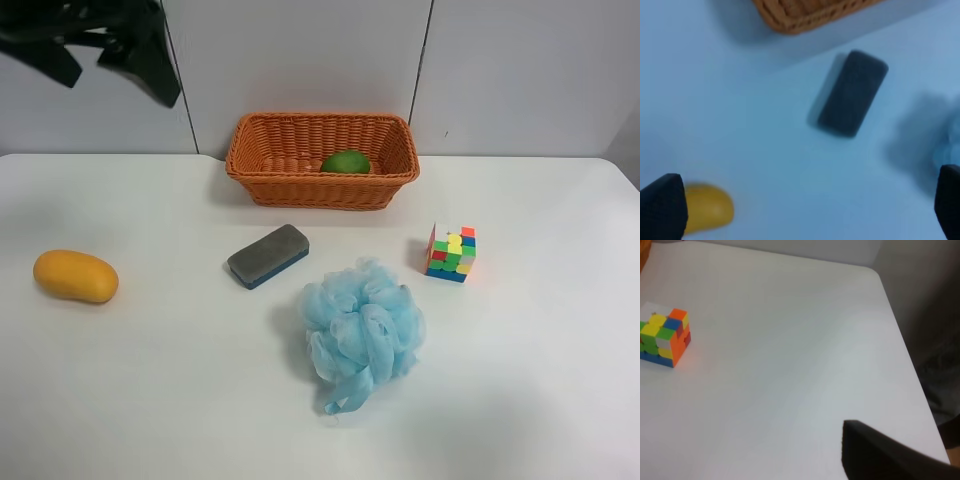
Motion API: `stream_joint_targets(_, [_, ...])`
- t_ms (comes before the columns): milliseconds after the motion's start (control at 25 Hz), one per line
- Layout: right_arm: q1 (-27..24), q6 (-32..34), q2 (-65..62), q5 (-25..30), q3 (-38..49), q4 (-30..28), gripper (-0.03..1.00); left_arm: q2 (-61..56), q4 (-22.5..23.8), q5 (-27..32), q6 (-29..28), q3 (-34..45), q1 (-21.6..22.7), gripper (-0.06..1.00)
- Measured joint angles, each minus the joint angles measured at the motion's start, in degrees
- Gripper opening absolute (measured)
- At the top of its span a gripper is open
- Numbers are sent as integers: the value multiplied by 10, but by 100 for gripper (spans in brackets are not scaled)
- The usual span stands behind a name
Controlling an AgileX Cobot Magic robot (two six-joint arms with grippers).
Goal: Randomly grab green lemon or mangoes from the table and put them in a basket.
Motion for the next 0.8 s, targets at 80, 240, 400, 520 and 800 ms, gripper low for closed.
stream_joint_targets(80, [0, 0, 0, 0, 0, 0, 99, -64, -1, -4, 0, 63, 0, 99])
stream_joint_targets(240, [0, 0, 0, 0, 0, 0, 99, -190, -1, 3, 0, 158, 0, 99])
stream_joint_targets(400, [0, 0, 0, 0, 0, 0, 99, -305, 0, 48, 0, 218, 0, 99])
stream_joint_targets(520, [0, 0, 0, 0, 0, 0, 99, -371, 2, 82, 0, 253, 0, 99])
stream_joint_targets(800, [0, 0, 0, 0, 0, 0, 99, -465, 5, 62, 1, 348, 57, 99])
